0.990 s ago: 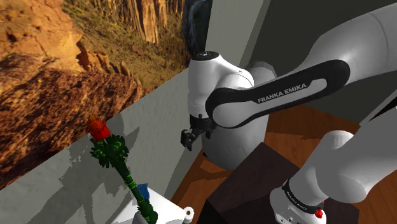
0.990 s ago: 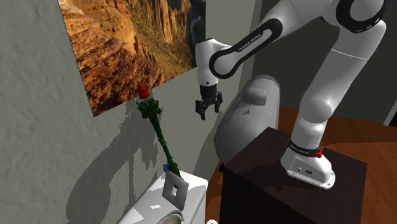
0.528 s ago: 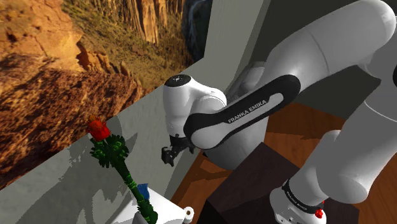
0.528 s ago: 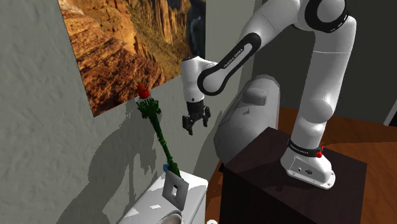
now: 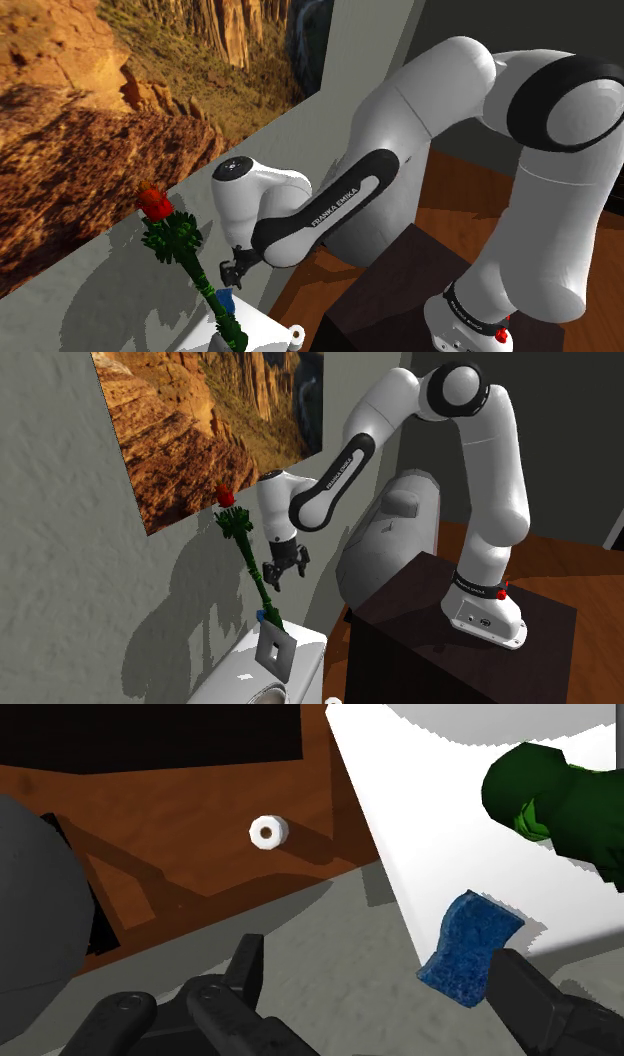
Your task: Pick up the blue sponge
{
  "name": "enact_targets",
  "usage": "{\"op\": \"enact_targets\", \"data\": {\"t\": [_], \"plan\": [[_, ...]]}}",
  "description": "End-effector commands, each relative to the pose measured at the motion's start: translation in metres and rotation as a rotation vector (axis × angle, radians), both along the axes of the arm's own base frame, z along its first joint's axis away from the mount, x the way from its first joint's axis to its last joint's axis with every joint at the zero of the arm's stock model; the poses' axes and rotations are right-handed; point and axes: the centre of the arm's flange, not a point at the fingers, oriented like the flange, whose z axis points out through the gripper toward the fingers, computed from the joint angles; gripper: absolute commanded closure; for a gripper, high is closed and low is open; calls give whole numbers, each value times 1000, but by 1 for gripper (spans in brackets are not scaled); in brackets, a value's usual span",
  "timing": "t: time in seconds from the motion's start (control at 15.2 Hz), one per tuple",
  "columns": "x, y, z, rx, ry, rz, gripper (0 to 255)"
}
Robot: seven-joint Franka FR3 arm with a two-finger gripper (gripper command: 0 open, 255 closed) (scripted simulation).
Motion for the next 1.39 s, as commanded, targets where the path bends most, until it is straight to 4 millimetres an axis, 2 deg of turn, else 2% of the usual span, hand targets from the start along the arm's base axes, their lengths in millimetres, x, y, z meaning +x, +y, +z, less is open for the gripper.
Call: {"op": "enact_targets", "data": {"t": [0.0, 0.46, 0.92, 1.06, 1.12, 1.32], "plan": [[8, 20, -18, -2, 4, -3, 0], [27, 83, -79, -4, 15, -12, 0], [27, 83, -116, -4, 15, -12, 0], [27, 83, -119, -4, 15, -12, 0], [27, 83, -119, -4, 15, -12, 255], [27, 83, -119, -4, 15, -12, 255]]}}
